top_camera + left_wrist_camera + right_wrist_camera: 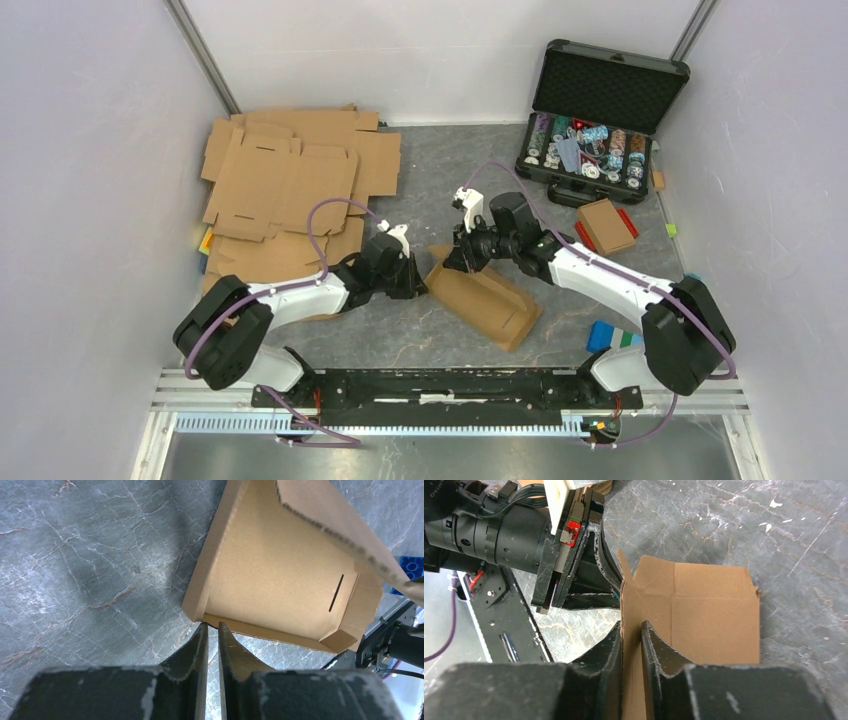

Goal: Fold the paper box

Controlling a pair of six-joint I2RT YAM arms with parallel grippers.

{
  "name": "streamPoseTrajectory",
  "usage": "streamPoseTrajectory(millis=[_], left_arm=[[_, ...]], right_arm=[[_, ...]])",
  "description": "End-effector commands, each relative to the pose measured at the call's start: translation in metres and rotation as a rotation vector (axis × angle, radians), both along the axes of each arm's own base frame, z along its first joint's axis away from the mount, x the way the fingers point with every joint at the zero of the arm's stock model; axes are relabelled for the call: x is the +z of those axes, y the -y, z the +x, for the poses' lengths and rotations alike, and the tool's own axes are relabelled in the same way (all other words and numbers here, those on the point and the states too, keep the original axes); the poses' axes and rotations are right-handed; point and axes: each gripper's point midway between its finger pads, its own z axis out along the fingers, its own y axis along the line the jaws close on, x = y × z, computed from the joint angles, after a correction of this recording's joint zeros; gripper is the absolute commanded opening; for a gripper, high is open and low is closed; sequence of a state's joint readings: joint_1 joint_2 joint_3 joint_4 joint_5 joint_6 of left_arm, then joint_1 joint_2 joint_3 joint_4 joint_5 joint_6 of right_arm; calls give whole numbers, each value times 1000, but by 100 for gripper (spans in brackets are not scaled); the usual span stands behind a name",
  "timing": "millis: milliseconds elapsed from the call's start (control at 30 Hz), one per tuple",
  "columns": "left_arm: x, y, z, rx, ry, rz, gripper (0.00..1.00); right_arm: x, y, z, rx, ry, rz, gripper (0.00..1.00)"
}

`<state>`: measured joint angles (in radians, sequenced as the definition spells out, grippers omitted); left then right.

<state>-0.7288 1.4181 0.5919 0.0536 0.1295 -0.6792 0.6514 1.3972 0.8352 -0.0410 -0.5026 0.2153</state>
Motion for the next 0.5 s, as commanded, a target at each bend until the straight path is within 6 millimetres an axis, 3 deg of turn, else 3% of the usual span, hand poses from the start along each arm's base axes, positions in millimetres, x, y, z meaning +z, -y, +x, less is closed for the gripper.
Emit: streamPoseTrajectory(millis=[0, 200, 333, 467], left_arm=[[19, 4, 17, 11, 85, -8, 21], [36, -5, 12, -13, 133, 1, 35], [45, -10, 6, -65, 131, 49, 43], [48, -16, 18, -70, 165, 137, 48]], right_arm=[[25, -4, 14, 9, 99, -53, 29], [22, 26, 56, -129, 216, -281, 36], [17, 30, 60, -137, 230, -313, 38], [19, 28, 60, -129, 244, -299, 40]])
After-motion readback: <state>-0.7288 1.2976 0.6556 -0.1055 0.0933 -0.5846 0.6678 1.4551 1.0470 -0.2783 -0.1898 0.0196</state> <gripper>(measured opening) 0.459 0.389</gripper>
